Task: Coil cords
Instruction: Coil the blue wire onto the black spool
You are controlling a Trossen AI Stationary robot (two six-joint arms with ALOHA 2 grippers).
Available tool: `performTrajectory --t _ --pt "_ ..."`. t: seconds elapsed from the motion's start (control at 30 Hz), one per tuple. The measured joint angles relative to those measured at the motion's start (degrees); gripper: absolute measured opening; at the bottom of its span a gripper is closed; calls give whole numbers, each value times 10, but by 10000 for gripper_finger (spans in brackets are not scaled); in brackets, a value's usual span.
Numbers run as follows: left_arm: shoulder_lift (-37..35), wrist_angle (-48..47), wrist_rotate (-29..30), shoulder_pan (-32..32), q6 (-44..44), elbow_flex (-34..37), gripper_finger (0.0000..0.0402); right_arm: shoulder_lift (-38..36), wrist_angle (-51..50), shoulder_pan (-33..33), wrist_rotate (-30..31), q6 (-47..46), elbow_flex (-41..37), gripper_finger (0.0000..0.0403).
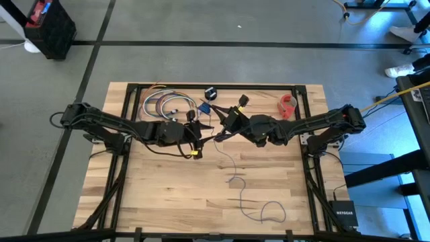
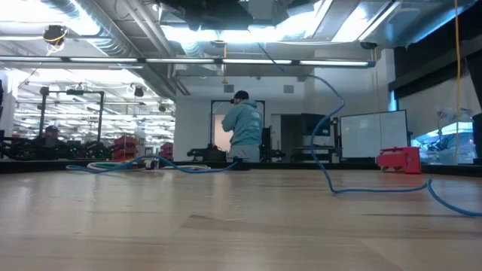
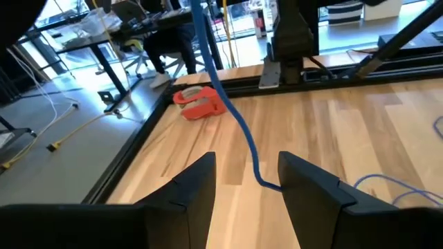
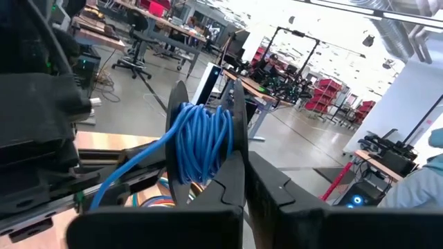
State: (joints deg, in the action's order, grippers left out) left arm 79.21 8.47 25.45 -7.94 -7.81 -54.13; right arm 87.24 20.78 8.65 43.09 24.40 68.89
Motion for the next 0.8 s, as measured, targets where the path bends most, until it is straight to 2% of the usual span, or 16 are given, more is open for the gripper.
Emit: performTrajectory --t 0.1,0.2,0.47,0.63,0.8 --pt "0 -7 0 -4 -1 0 148 0 -8 0 0 0 0 5" --pt "0 -1 0 -7 -6 0 130 0 -9 0 0 0 0 5" --pt "-1 0 1 -6 -5 2 10 0 -2 5 -3 0 0 5" --pt "12 11 1 11 -1 2 5 0 37 23 -19 13 0 5" --pt "17 -1 14 26 1 2 8 -6 16 58 -13 22 4 5"
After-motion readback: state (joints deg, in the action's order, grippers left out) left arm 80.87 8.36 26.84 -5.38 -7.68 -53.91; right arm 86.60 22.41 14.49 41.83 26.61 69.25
